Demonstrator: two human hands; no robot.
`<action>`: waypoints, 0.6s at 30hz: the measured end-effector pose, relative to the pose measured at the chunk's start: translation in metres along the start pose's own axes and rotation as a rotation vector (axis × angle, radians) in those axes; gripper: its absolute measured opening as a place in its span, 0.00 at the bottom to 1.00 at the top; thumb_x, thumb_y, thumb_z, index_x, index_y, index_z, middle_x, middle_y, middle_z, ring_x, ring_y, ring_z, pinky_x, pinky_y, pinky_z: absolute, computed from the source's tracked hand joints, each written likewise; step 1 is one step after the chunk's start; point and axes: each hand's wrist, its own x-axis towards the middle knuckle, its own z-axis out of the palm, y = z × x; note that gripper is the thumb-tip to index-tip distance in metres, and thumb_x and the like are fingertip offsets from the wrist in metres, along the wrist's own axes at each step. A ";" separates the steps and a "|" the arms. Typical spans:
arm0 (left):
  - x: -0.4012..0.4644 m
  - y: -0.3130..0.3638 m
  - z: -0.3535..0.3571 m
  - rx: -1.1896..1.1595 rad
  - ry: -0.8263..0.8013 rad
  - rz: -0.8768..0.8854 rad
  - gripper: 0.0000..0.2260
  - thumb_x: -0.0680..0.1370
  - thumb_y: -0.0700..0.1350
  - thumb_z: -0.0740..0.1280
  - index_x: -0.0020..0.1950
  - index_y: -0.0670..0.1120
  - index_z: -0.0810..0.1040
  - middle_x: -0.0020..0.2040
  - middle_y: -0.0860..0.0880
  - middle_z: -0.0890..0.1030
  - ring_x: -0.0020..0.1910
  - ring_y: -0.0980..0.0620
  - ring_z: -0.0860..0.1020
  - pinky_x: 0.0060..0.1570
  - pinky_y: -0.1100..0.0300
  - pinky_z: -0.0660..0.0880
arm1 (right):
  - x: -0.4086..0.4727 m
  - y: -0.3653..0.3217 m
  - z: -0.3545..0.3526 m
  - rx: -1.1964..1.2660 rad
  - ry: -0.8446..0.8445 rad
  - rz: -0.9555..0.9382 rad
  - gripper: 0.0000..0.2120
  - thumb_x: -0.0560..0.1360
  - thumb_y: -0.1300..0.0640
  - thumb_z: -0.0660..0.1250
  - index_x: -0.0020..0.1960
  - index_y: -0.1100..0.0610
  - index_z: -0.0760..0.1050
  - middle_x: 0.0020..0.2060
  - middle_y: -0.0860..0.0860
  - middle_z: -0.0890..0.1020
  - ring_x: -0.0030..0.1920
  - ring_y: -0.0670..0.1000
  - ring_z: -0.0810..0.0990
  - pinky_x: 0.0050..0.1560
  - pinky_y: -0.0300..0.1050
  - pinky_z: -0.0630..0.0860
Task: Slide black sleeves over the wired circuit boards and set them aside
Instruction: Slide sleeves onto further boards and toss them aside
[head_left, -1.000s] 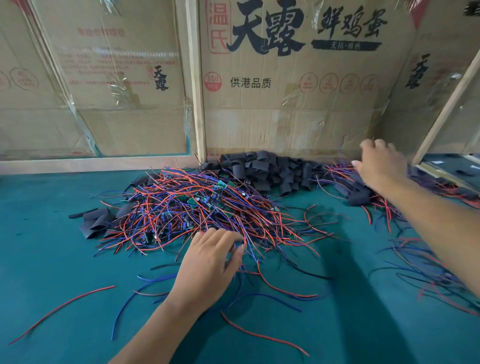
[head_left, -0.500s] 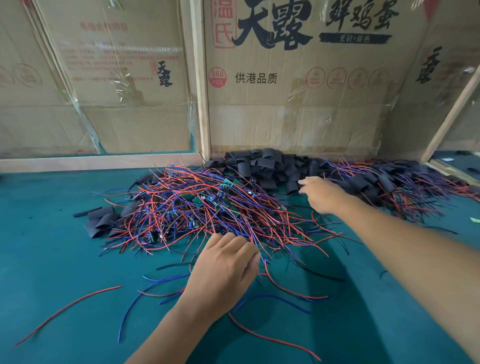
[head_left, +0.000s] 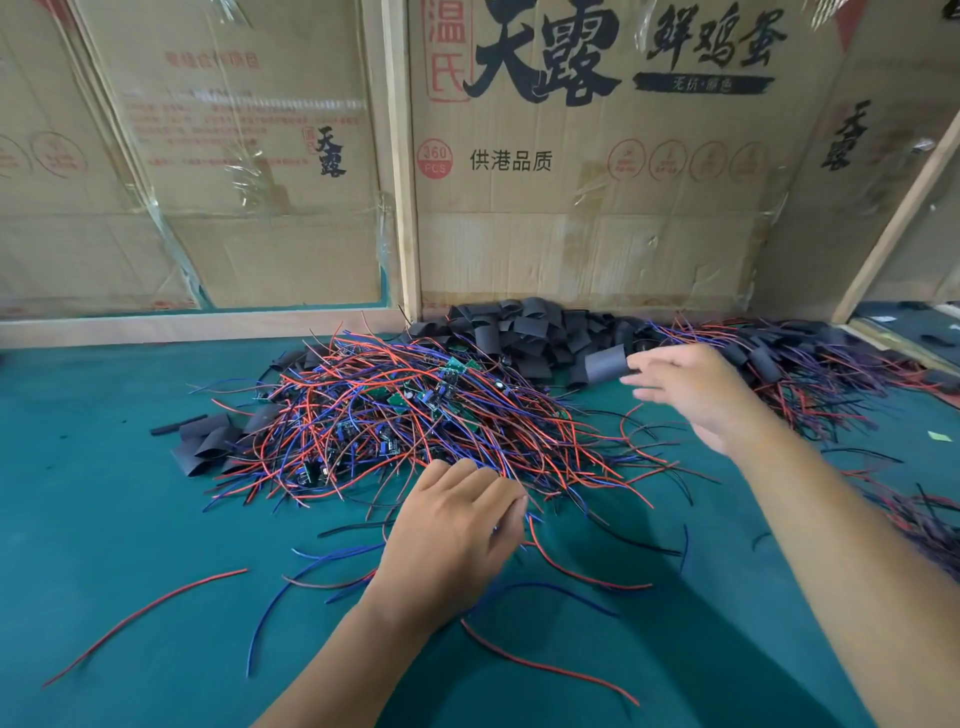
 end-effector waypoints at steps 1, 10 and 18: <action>0.000 0.000 0.001 -0.003 0.011 0.002 0.09 0.81 0.45 0.65 0.42 0.46 0.79 0.34 0.52 0.74 0.36 0.47 0.71 0.38 0.51 0.70 | -0.017 -0.003 0.000 0.239 -0.043 0.029 0.10 0.82 0.67 0.60 0.51 0.63 0.80 0.53 0.59 0.84 0.49 0.54 0.86 0.51 0.48 0.82; 0.003 -0.004 0.002 -0.006 -0.064 -0.200 0.28 0.80 0.62 0.60 0.72 0.43 0.73 0.68 0.50 0.77 0.64 0.49 0.74 0.64 0.51 0.68 | -0.100 -0.018 0.056 0.612 -0.384 0.129 0.12 0.81 0.61 0.62 0.52 0.70 0.78 0.46 0.63 0.85 0.44 0.57 0.86 0.45 0.44 0.83; 0.005 -0.004 0.002 0.018 -0.109 -0.231 0.24 0.83 0.57 0.53 0.62 0.41 0.80 0.50 0.48 0.84 0.48 0.44 0.80 0.51 0.50 0.71 | -0.111 -0.009 0.073 0.891 -0.483 0.182 0.18 0.73 0.59 0.67 0.58 0.70 0.77 0.45 0.61 0.84 0.43 0.52 0.84 0.45 0.42 0.82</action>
